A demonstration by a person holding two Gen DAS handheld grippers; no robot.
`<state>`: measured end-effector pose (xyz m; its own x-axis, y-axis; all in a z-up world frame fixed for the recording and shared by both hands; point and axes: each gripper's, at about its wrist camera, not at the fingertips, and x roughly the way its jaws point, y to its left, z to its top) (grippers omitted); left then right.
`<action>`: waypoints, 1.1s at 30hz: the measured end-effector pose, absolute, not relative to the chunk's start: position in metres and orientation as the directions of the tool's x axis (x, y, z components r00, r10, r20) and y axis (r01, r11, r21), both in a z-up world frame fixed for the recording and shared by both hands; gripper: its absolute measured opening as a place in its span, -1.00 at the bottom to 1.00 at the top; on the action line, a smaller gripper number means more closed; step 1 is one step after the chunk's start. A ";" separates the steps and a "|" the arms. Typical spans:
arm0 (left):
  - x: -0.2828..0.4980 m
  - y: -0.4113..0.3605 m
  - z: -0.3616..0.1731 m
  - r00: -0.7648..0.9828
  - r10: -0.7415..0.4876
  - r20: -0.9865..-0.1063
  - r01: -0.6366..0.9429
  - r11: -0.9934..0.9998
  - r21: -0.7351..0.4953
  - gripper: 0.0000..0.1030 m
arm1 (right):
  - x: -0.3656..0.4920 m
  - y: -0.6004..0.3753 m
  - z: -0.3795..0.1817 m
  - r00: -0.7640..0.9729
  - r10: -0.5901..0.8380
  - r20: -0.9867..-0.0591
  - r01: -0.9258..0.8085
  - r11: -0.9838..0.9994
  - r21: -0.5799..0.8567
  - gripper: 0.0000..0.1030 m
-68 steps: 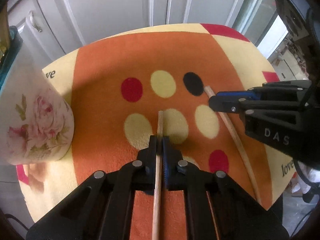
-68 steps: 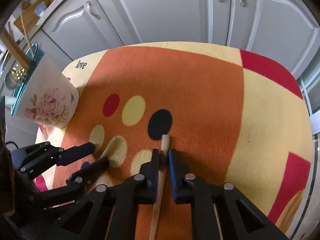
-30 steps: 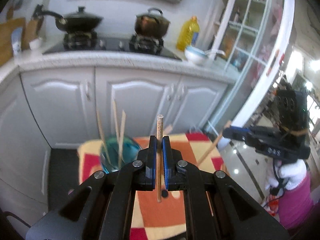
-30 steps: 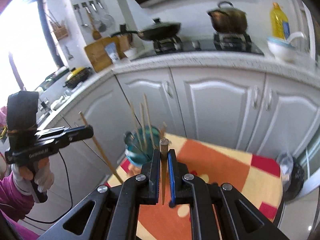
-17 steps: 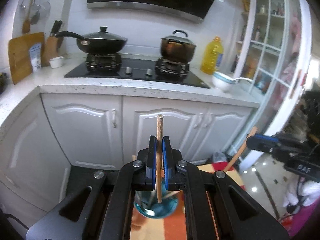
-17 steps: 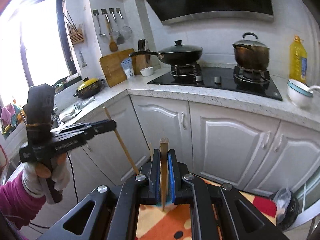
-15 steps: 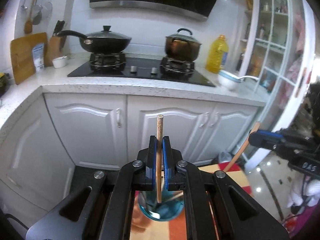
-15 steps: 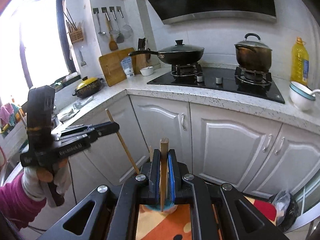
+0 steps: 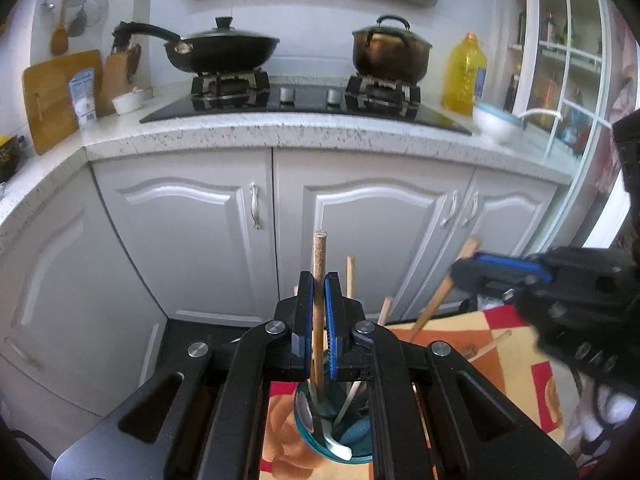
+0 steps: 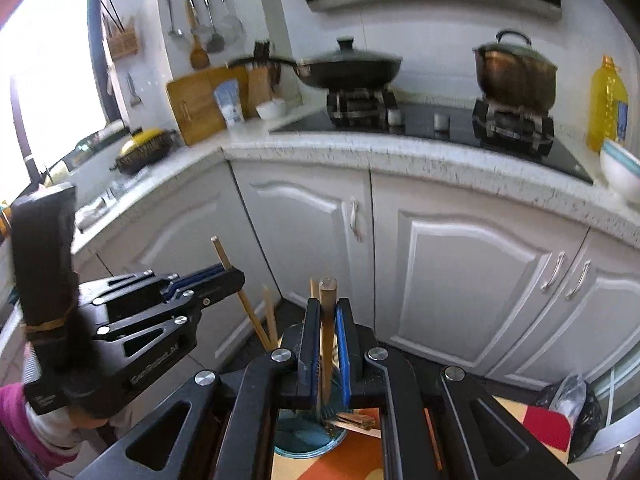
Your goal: Organize utensils
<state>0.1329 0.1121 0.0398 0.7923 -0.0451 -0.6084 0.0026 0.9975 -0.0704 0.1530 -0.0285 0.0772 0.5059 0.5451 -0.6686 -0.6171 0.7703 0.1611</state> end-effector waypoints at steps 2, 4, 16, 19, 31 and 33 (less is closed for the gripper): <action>0.135 0.109 0.030 0.781 -0.048 -0.623 0.003 0.997 -0.074 -0.92 | 0.157 -0.026 0.062 0.483 0.540 -0.689 -0.617 0.769 0.170 -0.86; 0.137 0.108 0.022 0.768 -0.054 -0.638 0.002 0.997 -0.082 -0.92 | 0.160 -0.022 0.048 0.464 0.527 -0.713 -0.615 0.770 0.169 -0.86; 0.140 0.113 0.003 0.717 -0.083 -0.692 -0.035 0.987 -0.155 -0.83 | 0.169 -0.045 0.029 0.421 0.548 -0.723 -0.565 0.782 0.265 -0.56; 0.137 0.111 0.004 0.717 -0.088 -0.691 -0.028 0.988 -0.154 -0.68 | 0.165 -0.051 0.036 0.427 0.557 -0.712 -0.558 0.782 0.277 -0.36; 0.104 0.107 0.016 0.730 -0.031 -0.682 -0.066 0.991 -0.117 -0.24 | 0.136 -0.071 0.060 0.476 0.561 -0.678 -0.542 0.794 0.276 -0.35; 0.096 0.106 0.019 0.739 -0.013 -0.673 -0.077 0.992 -0.104 -0.24 | 0.126 -0.073 0.064 0.495 0.550 -0.673 -0.541 0.801 0.257 -0.35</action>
